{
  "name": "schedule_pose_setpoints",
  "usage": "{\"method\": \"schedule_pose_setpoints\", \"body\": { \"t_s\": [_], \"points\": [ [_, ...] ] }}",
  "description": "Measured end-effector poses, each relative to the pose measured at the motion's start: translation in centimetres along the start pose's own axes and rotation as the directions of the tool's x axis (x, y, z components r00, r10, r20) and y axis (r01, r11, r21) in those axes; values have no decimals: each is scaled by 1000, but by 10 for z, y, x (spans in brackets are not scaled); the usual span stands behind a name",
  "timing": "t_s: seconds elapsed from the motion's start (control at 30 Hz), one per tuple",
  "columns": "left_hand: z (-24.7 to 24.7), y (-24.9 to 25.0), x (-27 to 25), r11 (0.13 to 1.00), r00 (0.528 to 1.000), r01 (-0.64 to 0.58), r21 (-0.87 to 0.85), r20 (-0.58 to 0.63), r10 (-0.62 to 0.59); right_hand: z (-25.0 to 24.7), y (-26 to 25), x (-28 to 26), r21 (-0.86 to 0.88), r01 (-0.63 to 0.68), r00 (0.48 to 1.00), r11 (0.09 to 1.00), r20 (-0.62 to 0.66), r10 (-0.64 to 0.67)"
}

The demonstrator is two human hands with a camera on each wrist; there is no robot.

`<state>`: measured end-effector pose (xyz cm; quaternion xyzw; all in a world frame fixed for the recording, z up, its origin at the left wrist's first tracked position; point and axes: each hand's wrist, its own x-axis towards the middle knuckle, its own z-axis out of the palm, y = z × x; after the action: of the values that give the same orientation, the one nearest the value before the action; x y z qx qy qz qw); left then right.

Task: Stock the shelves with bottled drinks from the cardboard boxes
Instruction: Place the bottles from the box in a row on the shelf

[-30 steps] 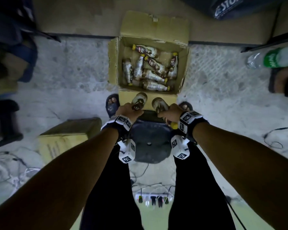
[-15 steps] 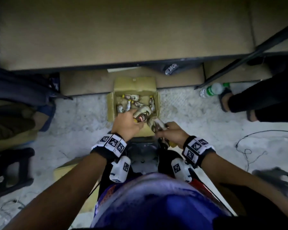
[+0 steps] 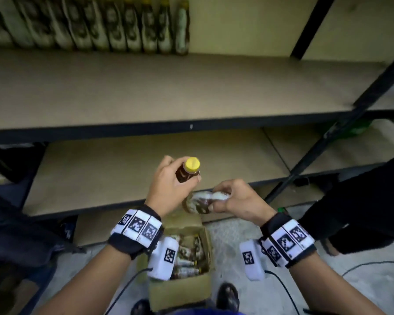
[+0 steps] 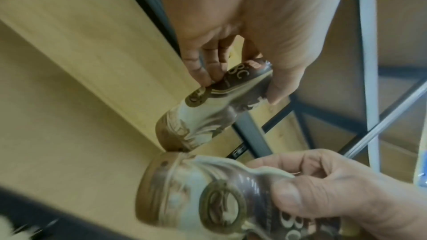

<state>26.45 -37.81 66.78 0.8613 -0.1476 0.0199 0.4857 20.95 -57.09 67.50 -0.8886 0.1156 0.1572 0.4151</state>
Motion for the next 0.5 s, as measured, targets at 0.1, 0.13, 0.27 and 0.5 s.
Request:
{"method": "schedule_pose_setpoints", "body": {
  "t_s": [0.1, 0.13, 0.27, 0.5],
  "points": [
    [-30, 15, 20, 987, 991, -125, -100, -62, 119, -17, -44, -12, -15, 57, 993, 998, -103, -58],
    [-40, 18, 26, 981, 987, -151, -118, -67, 144, -20, -57, -15, -4, 75, 984, 997, -159, -74],
    [-73, 26, 48, 953, 973, -223, -205, -109, 204, -22, -98, -27, 53, 218, 899, 974, -399, -180],
    [-94, 37, 92, 928, 963, -269, -257, -52, 264, -35, -125, -22, 189, 444, 698, 876, -687, -205]
  ]
}}
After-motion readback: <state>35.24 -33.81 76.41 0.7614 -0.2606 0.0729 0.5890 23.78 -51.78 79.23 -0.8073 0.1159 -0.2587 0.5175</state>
